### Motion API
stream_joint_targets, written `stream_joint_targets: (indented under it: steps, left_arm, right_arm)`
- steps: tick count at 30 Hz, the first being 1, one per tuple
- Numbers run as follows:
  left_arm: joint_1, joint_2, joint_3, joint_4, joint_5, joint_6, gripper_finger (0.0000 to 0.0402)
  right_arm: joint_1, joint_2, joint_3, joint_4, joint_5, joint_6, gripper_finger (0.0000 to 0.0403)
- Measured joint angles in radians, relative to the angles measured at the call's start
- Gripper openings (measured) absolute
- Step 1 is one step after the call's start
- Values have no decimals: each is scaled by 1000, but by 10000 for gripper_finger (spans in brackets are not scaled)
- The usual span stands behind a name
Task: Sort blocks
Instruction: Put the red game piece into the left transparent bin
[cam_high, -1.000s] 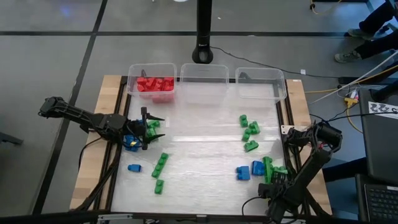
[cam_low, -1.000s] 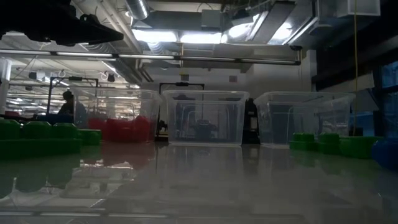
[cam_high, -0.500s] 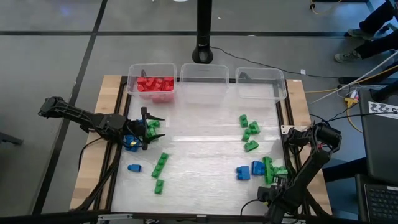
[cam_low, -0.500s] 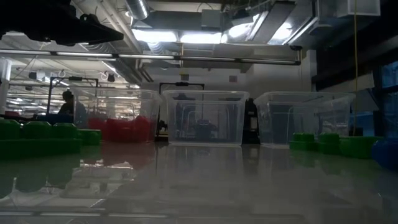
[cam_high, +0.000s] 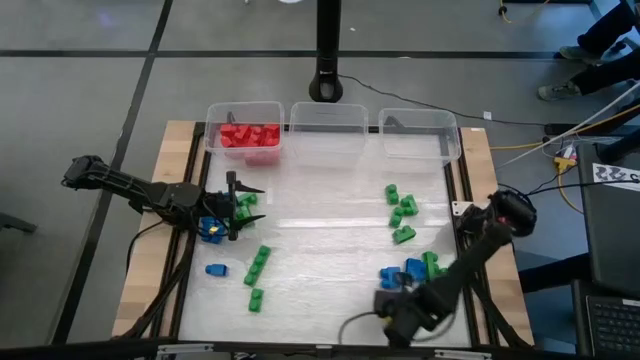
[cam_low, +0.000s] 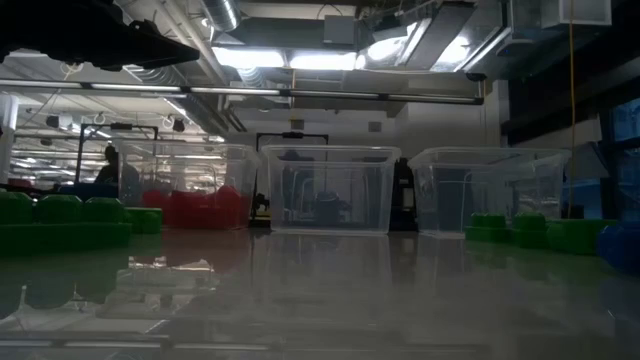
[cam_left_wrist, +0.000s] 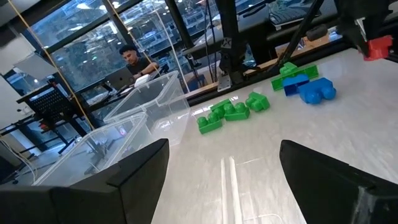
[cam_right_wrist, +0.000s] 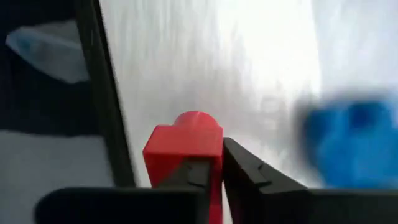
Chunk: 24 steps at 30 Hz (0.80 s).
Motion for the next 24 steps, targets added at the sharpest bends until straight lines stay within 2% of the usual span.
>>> stream_joint_targets:
  steps: [2, 5, 10, 16, 24]
  left_arm:
    - [0, 0, 0, -1, 0, 0, 296]
    - [0, 0, 0, -2, 0, 0, 296]
    - [0, 0, 0, -3, 0, -17, 296]
    - [0, 0, 0, -11, 0, -38, 296]
    - [0, 0, 0, -65, 0, -79, 296]
  right_arm:
    - [-55, 0, 24, 2, 37, -130, 13]
    - [-142, -1, 46, 3, 77, -299, 10]
    - [-286, -1, 47, 1, 94, -486, 29]
    - [-420, 3, 47, 20, 154, -702, 11]
    - [-593, 3, 47, 252, 213, -1031, 19]
